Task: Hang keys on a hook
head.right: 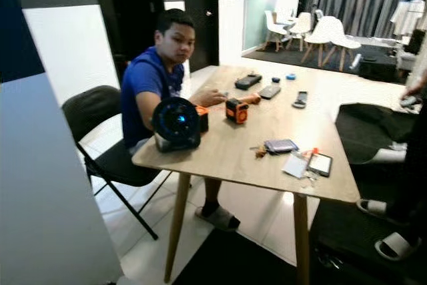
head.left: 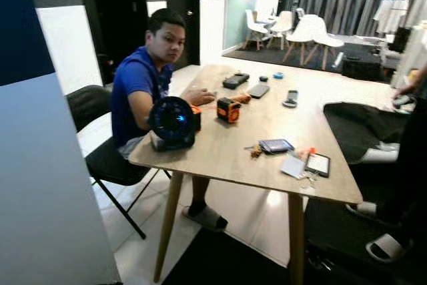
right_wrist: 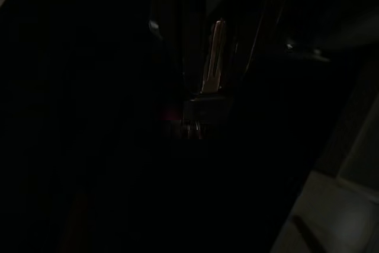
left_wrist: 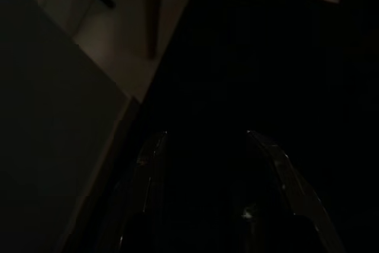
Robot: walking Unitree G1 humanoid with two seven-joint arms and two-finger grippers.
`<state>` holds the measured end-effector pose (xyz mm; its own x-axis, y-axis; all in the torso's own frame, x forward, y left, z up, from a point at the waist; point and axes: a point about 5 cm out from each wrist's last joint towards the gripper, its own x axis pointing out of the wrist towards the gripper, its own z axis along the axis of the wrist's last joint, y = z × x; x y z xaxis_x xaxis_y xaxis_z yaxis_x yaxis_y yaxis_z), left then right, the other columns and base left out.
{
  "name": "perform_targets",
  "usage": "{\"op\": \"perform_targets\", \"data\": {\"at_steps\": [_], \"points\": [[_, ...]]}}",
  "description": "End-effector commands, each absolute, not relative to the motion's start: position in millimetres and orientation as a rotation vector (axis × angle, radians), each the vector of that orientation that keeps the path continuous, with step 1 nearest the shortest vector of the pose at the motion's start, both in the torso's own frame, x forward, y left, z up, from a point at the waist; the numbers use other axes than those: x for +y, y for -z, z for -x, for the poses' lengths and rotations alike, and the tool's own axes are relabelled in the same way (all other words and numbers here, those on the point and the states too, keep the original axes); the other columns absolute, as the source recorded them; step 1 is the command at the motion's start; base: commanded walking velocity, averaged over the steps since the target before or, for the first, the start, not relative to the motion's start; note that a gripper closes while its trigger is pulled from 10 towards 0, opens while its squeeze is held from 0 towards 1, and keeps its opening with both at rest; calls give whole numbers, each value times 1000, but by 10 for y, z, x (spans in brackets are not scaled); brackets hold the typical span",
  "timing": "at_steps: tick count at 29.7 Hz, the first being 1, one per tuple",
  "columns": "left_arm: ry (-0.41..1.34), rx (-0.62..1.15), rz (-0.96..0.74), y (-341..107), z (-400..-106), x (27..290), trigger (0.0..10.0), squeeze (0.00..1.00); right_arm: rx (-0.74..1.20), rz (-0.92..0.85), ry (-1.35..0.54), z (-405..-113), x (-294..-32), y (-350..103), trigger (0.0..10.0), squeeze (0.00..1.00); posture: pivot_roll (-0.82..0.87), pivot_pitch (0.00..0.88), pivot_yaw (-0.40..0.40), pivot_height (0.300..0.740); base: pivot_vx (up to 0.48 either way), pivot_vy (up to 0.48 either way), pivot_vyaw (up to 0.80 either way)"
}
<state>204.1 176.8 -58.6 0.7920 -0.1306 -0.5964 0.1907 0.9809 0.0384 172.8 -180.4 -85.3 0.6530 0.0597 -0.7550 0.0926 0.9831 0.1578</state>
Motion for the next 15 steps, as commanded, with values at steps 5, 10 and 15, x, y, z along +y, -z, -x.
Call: {"op": "perform_targets", "data": {"at_steps": [5,10,15], "points": [[168,659,-107,622,-1986,1797,10000,0,864,-180,3,-1707,-1751,867,10000,0,106,0,-23,740,0,0,800],[164,659,-107,620,-1987,1803,10000,0,864,-177,2,-1715,-1756,863,10000,0,109,0,-25,740,0,0,800],[160,659,-105,618,-1993,1807,10000,0,862,-174,-1,-1734,-1758,855,10000,0,110,0,-28,740,0,0,800]]}}
